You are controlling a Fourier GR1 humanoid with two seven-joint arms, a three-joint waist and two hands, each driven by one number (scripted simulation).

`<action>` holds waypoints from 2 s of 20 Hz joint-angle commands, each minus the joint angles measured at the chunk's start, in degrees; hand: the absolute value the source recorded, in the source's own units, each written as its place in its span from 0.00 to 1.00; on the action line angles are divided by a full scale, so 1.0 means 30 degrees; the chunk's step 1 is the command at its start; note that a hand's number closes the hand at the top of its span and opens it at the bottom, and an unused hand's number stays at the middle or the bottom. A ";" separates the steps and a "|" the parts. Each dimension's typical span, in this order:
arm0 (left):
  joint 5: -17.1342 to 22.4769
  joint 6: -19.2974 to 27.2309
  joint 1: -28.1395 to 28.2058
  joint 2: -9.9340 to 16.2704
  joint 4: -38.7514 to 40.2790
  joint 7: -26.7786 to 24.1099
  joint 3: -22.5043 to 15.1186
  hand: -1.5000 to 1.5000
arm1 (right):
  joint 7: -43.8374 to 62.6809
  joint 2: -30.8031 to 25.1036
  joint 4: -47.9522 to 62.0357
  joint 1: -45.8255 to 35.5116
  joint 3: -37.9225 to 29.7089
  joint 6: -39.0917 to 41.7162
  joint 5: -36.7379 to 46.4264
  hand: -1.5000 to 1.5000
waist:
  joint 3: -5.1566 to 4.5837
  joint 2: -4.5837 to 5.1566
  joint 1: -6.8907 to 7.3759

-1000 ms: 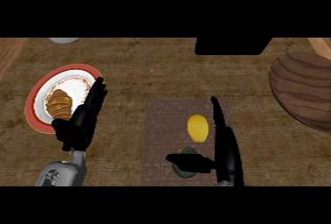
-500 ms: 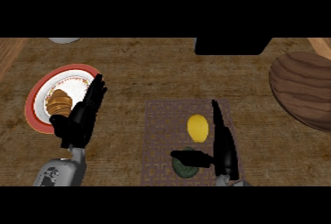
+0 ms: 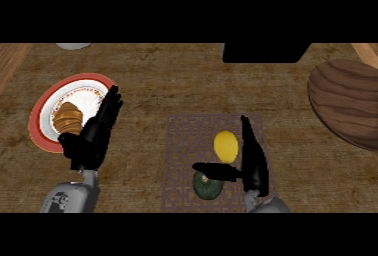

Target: Pick the lemon from the placemat and place it in the bowl

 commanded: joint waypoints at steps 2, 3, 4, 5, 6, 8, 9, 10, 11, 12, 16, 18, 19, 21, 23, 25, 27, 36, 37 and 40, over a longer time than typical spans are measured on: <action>-0.0191 0.0002 -0.1034 -0.0196 0.0298 0.0858 0.0344 0.50 | -0.0779 0.0143 0.2973 -0.1476 0.1521 -0.2096 -0.1511 0.00 | 0.0009 0.0041 0.0048; -0.0392 0.0008 0.0662 -0.0147 -0.2046 0.1479 -0.0396 0.50 | -0.0553 -0.0343 0.0049 -0.0303 0.0475 0.1241 -0.0237 1.00 | 0.0005 -0.0005 0.0017; 0.0088 -0.0558 0.0830 0.0186 -0.1133 0.0162 -0.0014 0.50 | -0.2871 -0.0419 0.3272 -0.1200 0.0518 0.1289 -0.0922 1.00 | 0.0015 0.0062 0.0247; -0.0040 -0.0177 0.0426 -0.0089 -0.1126 0.0892 -0.0005 0.50 | -0.1546 0.0134 0.2257 -0.1217 0.1492 0.1189 0.0398 1.00 | 0.0004 0.0021 0.0094; 0.0090 -0.0298 -0.0711 0.0191 0.0036 0.0621 0.0632 0.50 | -0.1428 -0.0502 0.2425 -0.1666 0.1371 0.1917 0.0612 1.00 | -0.0001 0.0049 0.0019; -0.0102 0.0025 -0.0079 -0.0259 0.0183 0.0077 0.0467 0.50 | -0.1900 -0.0360 0.2579 -0.1684 0.1514 0.2085 0.0830 1.00 | 0.0000 0.0033 0.0030; -0.0551 0.0143 0.0805 -0.0355 -0.1063 0.0292 -0.0237 0.50 | -0.0868 0.0121 0.2495 -0.2003 0.2681 0.1410 0.1331 1.00 | 0.0002 0.0006 0.0132; -0.0103 -0.0213 0.0229 -0.0135 -0.0599 0.0245 0.0417 0.50 | -0.2045 -0.0554 0.2168 -0.1993 0.1055 0.2725 0.0590 1.00 | 0.0003 0.0019 0.0013; -0.0793 0.0007 0.0903 -0.0472 -0.0464 -0.0323 -0.0310 0.50 | -0.3574 0.0121 0.4622 -0.2235 0.1730 0.0469 -0.0597 1.00 | 0.0010 0.0047 0.0110; 0.0569 -0.1273 0.1123 0.0527 -0.1318 0.0386 0.0808 0.50 | -0.2095 0.0124 0.2035 -0.1308 0.1959 0.1342 0.0341 1.00 | 0.0003 0.0009 0.0027; -0.0274 -0.0012 0.0841 -0.0103 -0.0559 0.0273 0.0419 0.50 | -0.8918 -0.5311 -0.1705 0.1525 0.2937 0.7515 -0.4087 1.00 | 0.0059 -0.0068 -0.0443; -0.0053 -0.0076 0.0647 -0.0195 -0.0609 0.0297 0.0490 0.50 | -1.0606 -0.6835 -0.2662 0.2020 0.3891 0.9549 -0.4650 1.00 | 0.0066 -0.0165 -0.0689; -0.0092 -0.0064 0.0595 0.0178 -0.0802 0.0380 0.0801 0.50 | -1.1567 -0.7792 -0.3444 0.2447 0.3643 1.0464 -0.5535 1.00 | 0.0064 -0.0182 -0.0696; -0.0157 0.0017 0.0990 -0.0179 -0.0563 0.0075 0.0530 0.50 | -1.4068 -1.0110 -0.4406 0.3407 0.2948 1.1841 -0.6729 1.00 | 0.0051 -0.0123 -0.0938; -0.0008 -0.0044 0.1079 -0.0103 -0.0715 0.0351 0.0647 0.50 | -1.6667 -1.2067 -0.5951 0.4171 0.1486 1.2541 -0.8040 1.00 | 0.0046 -0.0173 -0.1030; 0.0117 -0.0140 0.0760 0.0480 -0.0856 0.0595 0.1227 0.50 | -1.8695 -1.3175 -0.7398 0.5106 0.0054 1.3239 -0.9842 1.00 | 0.0043 -0.0198 -0.1204; -0.0273 0.0067 0.1443 -0.0296 -0.0771 -0.0261 0.0405 0.50 | -2.1207 -1.4004 -0.7993 0.6255 -0.1242 1.3488 -1.0933 1.00 | 0.0038 -0.0160 -0.1111; -0.0460 0.0393 0.0455 -0.0122 -0.0314 0.0283 0.0897 0.50 | -2.4309 -1.8161 -1.2085 1.0812 -1.1149 1.4936 -1.6093 1.00 | -0.0022 -0.0142 -0.1251; -0.0248 -0.0107 0.1648 -0.0220 -0.1449 0.0311 0.0285 0.50 | -2.3844 -1.7924 -1.1863 1.0929 -1.2277 1.4734 -1.6708 1.00 | -0.0017 -0.0151 -0.0892; -0.0171 -0.0121 0.0570 -0.0068 -0.0186 -0.0153 0.0906 0.50 | -2.1944 -1.8685 -1.2466 1.1446 -1.5050 1.5660 -1.7991 1.00 | -0.0028 -0.0062 -0.0692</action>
